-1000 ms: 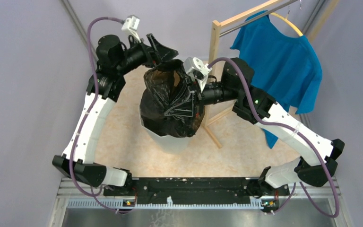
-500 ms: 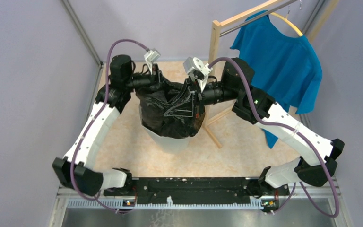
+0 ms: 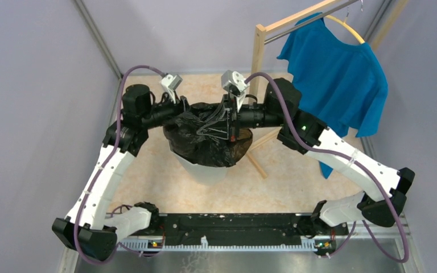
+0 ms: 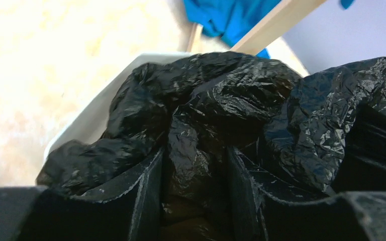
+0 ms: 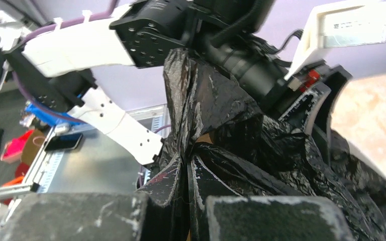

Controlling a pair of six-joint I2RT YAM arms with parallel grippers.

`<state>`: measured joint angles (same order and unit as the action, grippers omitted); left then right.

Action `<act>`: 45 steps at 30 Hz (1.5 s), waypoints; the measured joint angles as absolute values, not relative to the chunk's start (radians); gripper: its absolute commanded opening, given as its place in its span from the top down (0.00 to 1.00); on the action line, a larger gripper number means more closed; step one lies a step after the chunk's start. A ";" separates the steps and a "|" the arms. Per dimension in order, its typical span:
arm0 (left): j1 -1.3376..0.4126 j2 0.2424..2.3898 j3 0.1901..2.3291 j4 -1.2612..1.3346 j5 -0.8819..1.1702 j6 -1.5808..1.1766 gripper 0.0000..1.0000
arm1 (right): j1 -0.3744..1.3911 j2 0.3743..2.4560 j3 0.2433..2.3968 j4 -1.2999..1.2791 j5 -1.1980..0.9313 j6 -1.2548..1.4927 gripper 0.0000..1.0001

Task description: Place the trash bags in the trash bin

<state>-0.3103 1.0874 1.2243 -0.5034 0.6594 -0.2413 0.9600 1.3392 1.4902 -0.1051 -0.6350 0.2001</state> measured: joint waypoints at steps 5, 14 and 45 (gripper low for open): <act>-0.310 1.089 1.201 -0.589 0.549 -0.238 0.40 | 0.960 1.355 1.443 -0.082 -0.529 0.292 1.00; -0.310 1.082 1.400 -0.684 0.365 -0.198 0.10 | 0.960 1.364 1.466 -0.180 -0.381 0.308 1.00; -0.310 0.790 1.023 -0.505 0.419 -0.381 0.56 | 1.077 1.420 1.596 -0.229 -0.080 0.314 1.00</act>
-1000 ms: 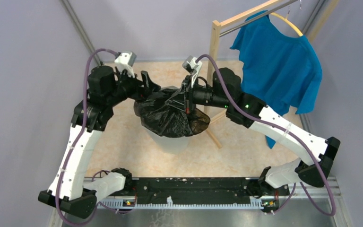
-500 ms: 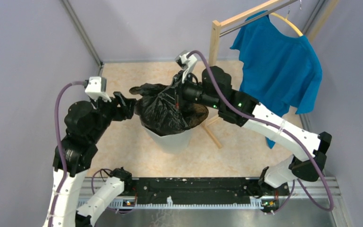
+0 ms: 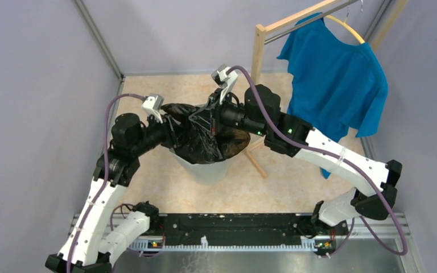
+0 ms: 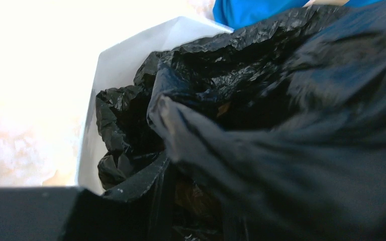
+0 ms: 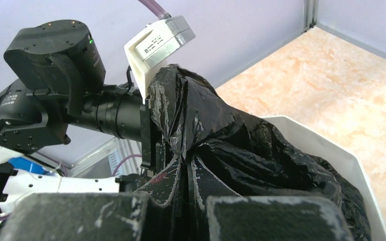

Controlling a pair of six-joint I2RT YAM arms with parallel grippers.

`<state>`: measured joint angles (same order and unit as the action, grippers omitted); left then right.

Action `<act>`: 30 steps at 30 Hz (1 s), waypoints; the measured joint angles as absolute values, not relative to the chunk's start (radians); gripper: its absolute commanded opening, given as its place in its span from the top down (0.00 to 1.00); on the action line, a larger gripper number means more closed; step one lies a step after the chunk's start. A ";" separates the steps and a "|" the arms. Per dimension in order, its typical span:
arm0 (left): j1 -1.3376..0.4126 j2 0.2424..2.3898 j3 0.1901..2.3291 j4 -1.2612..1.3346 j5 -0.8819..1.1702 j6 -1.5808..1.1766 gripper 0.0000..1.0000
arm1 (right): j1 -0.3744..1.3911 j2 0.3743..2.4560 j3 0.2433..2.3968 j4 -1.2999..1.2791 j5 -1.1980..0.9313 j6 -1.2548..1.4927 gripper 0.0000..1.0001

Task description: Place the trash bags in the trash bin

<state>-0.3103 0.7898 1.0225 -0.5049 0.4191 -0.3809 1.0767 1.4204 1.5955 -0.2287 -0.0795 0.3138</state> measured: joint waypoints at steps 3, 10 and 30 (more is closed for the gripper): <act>-0.310 0.784 1.004 -0.511 0.401 -0.372 0.50 | 1.077 1.429 1.596 -0.222 -0.076 0.320 1.00; -0.310 0.721 1.097 -0.645 0.238 -0.329 0.32 | 1.077 1.466 1.595 -0.242 -0.049 0.326 1.00; -0.310 0.574 0.962 -0.410 0.739 -0.405 0.38 | 1.077 1.616 1.859 -0.313 0.144 0.489 1.00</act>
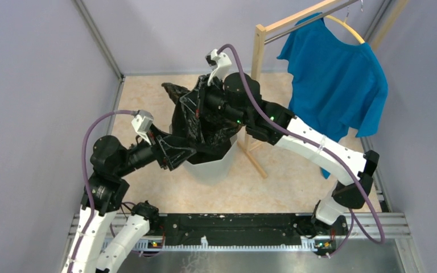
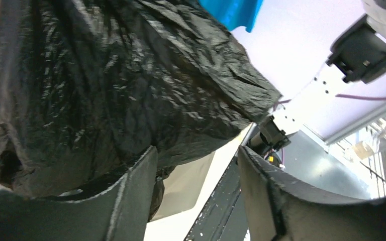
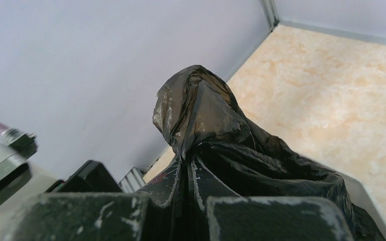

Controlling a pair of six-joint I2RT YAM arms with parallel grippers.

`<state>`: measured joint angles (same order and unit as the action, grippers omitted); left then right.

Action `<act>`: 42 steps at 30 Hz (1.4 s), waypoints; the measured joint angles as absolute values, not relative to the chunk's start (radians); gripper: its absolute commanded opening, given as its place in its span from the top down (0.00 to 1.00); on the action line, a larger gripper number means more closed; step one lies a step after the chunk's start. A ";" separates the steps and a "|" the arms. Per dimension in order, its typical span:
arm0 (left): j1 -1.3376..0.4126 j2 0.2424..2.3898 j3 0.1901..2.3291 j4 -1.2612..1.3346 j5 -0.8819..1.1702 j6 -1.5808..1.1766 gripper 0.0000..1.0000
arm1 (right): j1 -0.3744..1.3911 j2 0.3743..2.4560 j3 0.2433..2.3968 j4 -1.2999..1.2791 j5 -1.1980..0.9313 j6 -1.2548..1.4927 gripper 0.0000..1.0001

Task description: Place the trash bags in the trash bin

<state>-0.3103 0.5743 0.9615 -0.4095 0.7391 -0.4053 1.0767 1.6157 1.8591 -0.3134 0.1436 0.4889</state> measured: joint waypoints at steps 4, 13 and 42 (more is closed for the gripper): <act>-0.310 0.582 0.925 -0.412 0.660 -0.434 0.48 | 1.077 1.615 1.807 -0.290 0.124 0.522 1.00; -0.310 0.545 0.905 -0.430 0.584 -0.410 0.27 | 1.077 1.610 1.701 -0.345 0.092 0.505 1.00; -0.310 0.700 1.169 -0.459 0.197 -0.941 0.39 | 1.077 1.459 1.557 -0.223 -0.144 0.245 1.00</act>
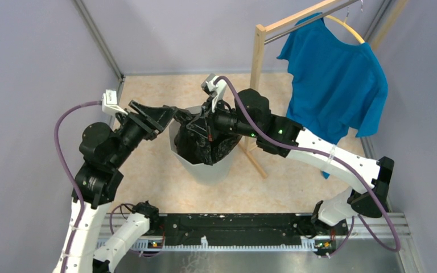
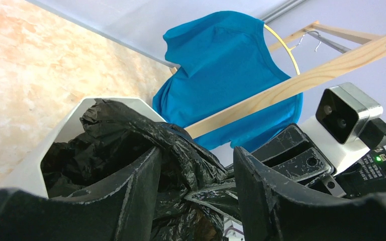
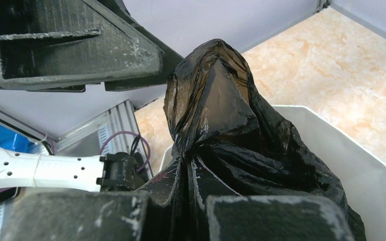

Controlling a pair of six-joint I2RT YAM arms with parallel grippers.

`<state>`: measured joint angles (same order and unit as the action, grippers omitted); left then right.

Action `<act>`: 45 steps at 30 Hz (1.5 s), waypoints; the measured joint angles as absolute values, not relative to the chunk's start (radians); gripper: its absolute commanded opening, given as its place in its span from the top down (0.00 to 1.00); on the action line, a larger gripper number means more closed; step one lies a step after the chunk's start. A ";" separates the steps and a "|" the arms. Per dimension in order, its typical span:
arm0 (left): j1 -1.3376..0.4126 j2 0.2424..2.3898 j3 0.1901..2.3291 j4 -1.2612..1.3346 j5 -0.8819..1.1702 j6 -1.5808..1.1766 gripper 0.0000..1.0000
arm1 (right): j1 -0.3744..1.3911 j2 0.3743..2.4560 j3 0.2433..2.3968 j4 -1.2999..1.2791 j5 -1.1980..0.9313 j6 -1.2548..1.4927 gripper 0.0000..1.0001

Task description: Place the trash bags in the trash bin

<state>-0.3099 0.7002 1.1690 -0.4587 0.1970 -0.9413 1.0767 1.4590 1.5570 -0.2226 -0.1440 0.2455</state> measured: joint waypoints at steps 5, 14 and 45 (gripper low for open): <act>-0.310 0.711 1.144 -0.430 0.226 -0.950 0.39 | 1.077 1.457 1.551 -0.207 -0.144 0.236 1.00; -0.310 0.757 1.143 -0.414 0.250 -0.891 0.88 | 1.077 1.456 1.549 -0.206 -0.144 0.226 0.63; -0.310 0.676 1.243 -0.524 0.407 -0.484 1.00 | 1.080 1.356 1.484 -0.449 -0.002 -0.178 0.47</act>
